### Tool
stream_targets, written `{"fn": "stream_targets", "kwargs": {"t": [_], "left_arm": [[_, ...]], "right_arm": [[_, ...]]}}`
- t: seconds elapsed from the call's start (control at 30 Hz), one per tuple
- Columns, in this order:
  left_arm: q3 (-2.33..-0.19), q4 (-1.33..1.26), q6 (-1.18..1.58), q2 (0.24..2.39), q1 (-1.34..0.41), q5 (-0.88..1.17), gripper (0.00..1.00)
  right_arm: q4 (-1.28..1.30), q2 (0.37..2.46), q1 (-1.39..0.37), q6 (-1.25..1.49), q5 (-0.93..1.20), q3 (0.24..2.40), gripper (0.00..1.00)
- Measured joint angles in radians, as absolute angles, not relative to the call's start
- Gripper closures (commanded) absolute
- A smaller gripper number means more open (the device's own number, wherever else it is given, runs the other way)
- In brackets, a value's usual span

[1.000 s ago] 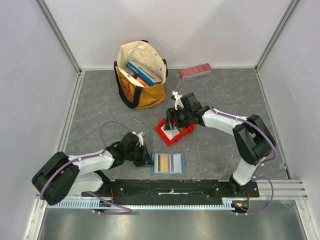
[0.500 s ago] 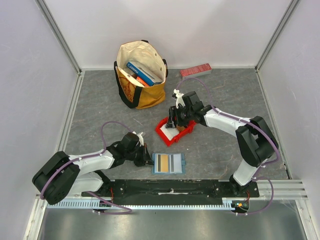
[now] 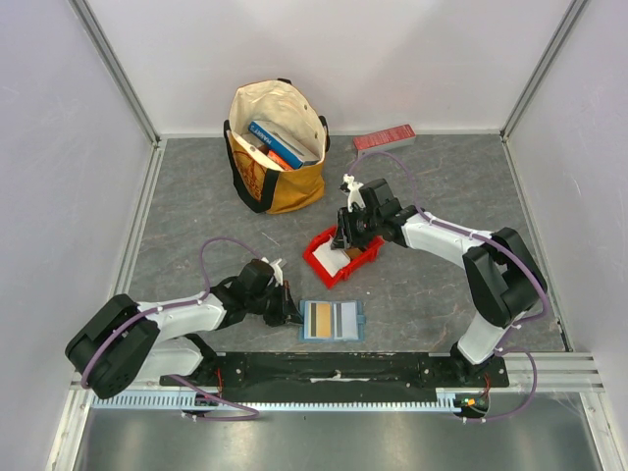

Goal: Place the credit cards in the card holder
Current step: Pick up the credit card from the storage box.

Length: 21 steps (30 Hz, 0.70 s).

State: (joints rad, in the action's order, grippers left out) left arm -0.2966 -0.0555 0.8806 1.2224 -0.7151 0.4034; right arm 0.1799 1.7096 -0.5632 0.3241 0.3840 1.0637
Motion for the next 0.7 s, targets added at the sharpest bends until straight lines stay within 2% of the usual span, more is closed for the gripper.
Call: {"fn": "stream_targets", "kwargs": {"t": [0.33, 0.57, 0.7], "left_arm": [[-0.297, -0.058, 0.881, 1.224, -0.715, 0.404, 0.98], [-0.297, -0.058, 0.881, 1.224, -0.715, 0.404, 0.98], [-0.297, -0.058, 0.881, 1.224, -0.715, 0.404, 0.98]], "right_arm": [[0.180, 1.710, -0.556, 0.324, 0.357, 1.061, 0.78], [0.184, 1.696, -0.550, 0.314, 0.275, 1.061, 1.00], [0.201, 1.674, -0.550, 0.302, 0.226, 1.061, 1.00]]}}
